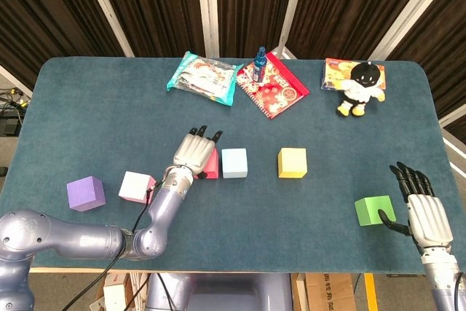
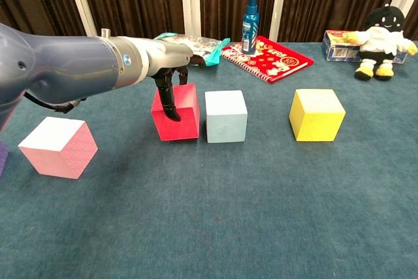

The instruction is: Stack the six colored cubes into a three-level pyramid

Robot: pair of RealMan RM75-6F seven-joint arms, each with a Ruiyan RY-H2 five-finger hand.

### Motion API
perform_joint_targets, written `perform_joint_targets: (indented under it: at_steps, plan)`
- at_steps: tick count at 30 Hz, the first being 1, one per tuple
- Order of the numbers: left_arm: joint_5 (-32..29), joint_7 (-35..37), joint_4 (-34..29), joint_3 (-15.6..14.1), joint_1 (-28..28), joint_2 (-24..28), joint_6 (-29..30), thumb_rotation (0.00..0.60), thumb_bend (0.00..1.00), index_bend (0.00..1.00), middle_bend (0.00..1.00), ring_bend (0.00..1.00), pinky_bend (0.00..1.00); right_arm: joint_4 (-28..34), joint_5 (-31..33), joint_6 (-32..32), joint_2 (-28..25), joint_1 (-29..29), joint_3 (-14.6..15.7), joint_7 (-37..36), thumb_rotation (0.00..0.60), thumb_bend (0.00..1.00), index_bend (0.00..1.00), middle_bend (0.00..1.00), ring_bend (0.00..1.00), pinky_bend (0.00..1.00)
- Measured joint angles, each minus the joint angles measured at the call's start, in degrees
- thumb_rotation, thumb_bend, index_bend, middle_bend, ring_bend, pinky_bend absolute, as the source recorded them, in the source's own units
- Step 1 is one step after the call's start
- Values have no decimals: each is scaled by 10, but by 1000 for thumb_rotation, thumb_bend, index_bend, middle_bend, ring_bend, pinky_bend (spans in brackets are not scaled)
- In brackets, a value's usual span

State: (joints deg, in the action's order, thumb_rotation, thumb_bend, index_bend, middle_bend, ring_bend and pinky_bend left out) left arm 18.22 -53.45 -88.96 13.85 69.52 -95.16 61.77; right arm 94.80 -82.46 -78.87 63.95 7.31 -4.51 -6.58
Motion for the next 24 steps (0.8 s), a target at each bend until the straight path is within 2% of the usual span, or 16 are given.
perform_joint_targets:
  at_steps: [24]
  plan:
    - [-43, -30, 72, 18, 38, -63, -11, 600, 267, 3, 405, 56, 136, 4, 7, 11, -7, 2, -1, -26, 600, 329, 0, 0, 0, 0]
